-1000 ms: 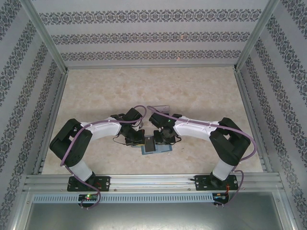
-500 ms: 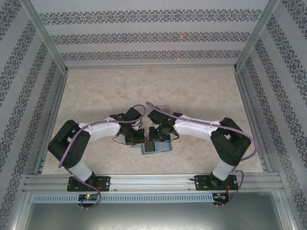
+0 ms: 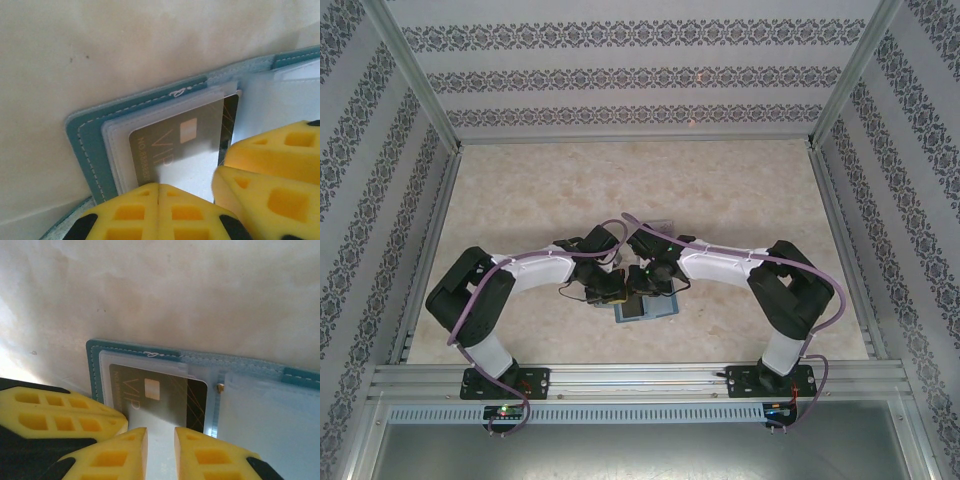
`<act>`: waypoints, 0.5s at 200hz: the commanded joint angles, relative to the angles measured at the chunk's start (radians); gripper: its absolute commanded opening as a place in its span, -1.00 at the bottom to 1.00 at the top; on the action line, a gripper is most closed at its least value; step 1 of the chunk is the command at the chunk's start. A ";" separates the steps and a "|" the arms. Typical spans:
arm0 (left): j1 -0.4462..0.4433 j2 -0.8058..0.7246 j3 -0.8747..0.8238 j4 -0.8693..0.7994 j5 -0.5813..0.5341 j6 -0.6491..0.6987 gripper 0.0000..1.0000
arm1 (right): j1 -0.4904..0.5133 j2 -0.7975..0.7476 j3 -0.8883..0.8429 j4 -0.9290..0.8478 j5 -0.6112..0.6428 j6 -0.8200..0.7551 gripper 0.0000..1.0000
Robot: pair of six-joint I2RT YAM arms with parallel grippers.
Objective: Take the credit cards out of the card holder
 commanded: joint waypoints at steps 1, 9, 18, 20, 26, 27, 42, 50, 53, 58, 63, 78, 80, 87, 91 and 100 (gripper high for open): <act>-0.010 0.030 0.007 -0.028 -0.017 0.018 -1.00 | -0.007 0.024 -0.012 0.000 -0.017 -0.007 -0.53; -0.011 0.030 0.006 -0.031 -0.019 0.018 -1.00 | -0.007 0.028 -0.012 0.002 -0.018 -0.006 -0.52; -0.011 0.030 0.003 -0.031 -0.017 0.019 -1.00 | -0.009 0.032 -0.012 0.006 -0.021 -0.005 -0.52; -0.010 0.030 0.004 -0.031 -0.017 0.019 -1.00 | -0.008 0.033 -0.014 0.006 -0.022 -0.005 -0.52; -0.010 0.029 0.002 -0.032 -0.017 0.020 -1.00 | -0.009 0.036 -0.014 0.008 -0.023 -0.007 -0.52; -0.011 0.029 0.002 -0.032 -0.017 0.020 -1.00 | -0.009 0.037 -0.014 0.008 -0.024 -0.007 -0.52; -0.010 0.029 0.000 -0.034 -0.018 0.023 -1.00 | -0.009 0.043 -0.014 0.003 -0.017 -0.008 -0.52; -0.010 0.029 -0.002 -0.036 -0.019 0.024 -1.00 | -0.008 0.044 -0.013 -0.007 -0.006 -0.011 -0.51; -0.010 0.029 -0.004 -0.036 -0.019 0.024 -1.00 | -0.009 0.044 -0.014 -0.013 -0.001 -0.012 -0.50; -0.011 0.027 -0.004 -0.037 -0.020 0.024 -1.00 | -0.009 0.044 -0.013 -0.021 0.007 -0.015 -0.49; -0.011 0.027 -0.005 -0.037 -0.021 0.024 -1.00 | -0.008 0.044 -0.013 -0.030 0.017 -0.017 -0.46; -0.010 0.025 -0.009 -0.037 -0.023 0.022 -1.00 | -0.009 0.042 -0.011 -0.047 0.036 -0.025 -0.40; -0.010 0.024 -0.010 -0.037 -0.023 0.023 -1.00 | -0.009 0.042 -0.010 -0.049 0.037 -0.026 -0.39; -0.010 0.024 -0.010 -0.040 -0.022 0.024 -1.00 | -0.009 0.042 -0.009 -0.057 0.045 -0.029 -0.36; -0.011 0.024 -0.010 -0.041 -0.022 0.024 -1.00 | -0.009 0.042 -0.008 -0.060 0.049 -0.031 -0.35; -0.010 0.024 -0.011 -0.045 -0.023 0.025 -1.00 | -0.009 0.043 -0.007 -0.066 0.054 -0.035 -0.34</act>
